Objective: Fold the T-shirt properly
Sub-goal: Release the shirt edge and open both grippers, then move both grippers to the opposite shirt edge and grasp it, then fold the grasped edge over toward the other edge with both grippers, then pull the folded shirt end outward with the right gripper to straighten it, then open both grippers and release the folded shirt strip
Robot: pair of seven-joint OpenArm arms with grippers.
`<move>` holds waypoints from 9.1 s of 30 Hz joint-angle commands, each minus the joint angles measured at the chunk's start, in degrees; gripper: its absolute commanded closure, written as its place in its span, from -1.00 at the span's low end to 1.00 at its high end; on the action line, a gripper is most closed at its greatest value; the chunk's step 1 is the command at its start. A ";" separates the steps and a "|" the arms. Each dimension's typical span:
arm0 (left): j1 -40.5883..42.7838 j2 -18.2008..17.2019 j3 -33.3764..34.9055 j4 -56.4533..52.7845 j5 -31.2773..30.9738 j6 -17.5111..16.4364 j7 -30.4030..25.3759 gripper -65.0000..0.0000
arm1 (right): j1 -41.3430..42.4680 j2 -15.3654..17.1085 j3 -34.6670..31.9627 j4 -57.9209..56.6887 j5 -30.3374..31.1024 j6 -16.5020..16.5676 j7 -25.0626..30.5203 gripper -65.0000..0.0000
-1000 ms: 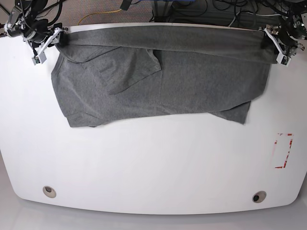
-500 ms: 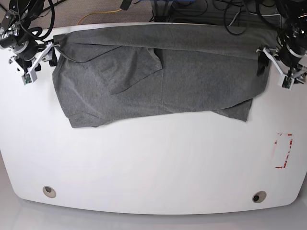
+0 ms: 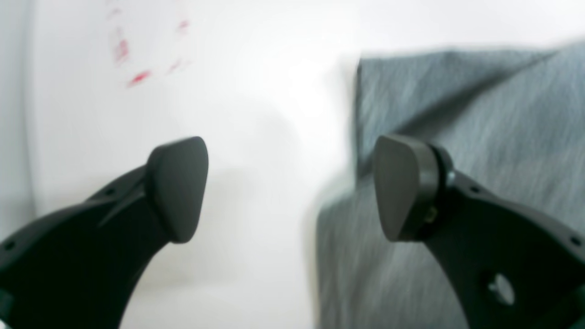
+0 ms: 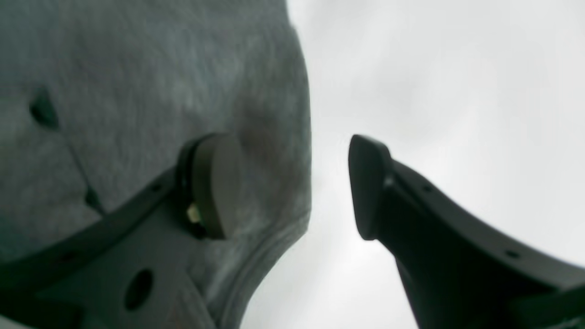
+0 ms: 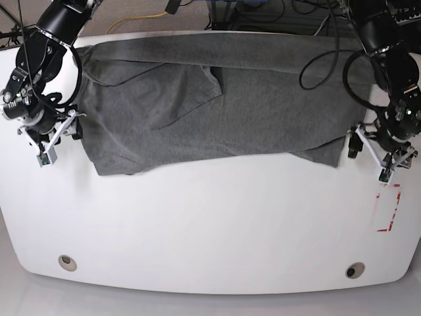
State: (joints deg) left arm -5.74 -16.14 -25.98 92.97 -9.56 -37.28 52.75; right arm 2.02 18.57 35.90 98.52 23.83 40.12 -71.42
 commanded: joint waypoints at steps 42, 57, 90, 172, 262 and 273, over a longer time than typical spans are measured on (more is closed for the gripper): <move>-11.19 0.62 8.35 -32.27 1.96 -0.13 -16.05 1.00 | 24.13 1.17 -5.26 -41.25 -9.46 -0.12 18.63 -0.11; -11.10 0.45 8.09 -32.27 1.87 -0.13 -16.05 1.00 | 25.19 -3.58 -7.81 -45.38 -10.08 -0.12 23.20 0.05; -17.43 -0.96 0.88 -18.99 2.05 0.05 -15.96 1.00 | 30.99 2.05 -16.78 -35.00 -9.46 -0.12 19.86 1.00; 18.88 1.06 -1.06 12.66 2.22 -0.22 8.65 -0.20 | 24.13 -7.27 -21.00 -41.86 -10.08 -0.12 23.20 0.00; 16.07 0.19 -15.21 -11.08 -31.62 -2.72 12.35 -0.53 | -7.34 -8.41 -0.95 -5.82 17.44 -0.12 6.93 -0.79; 16.51 0.62 -7.91 -11.08 -32.50 -2.72 12.70 -0.11 | -7.69 -8.41 -0.95 -5.90 17.44 -0.12 6.93 -0.79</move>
State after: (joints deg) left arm 10.31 -15.38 -34.70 81.58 -43.42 -39.99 63.16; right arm -6.11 9.34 34.79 91.70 40.10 39.90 -65.63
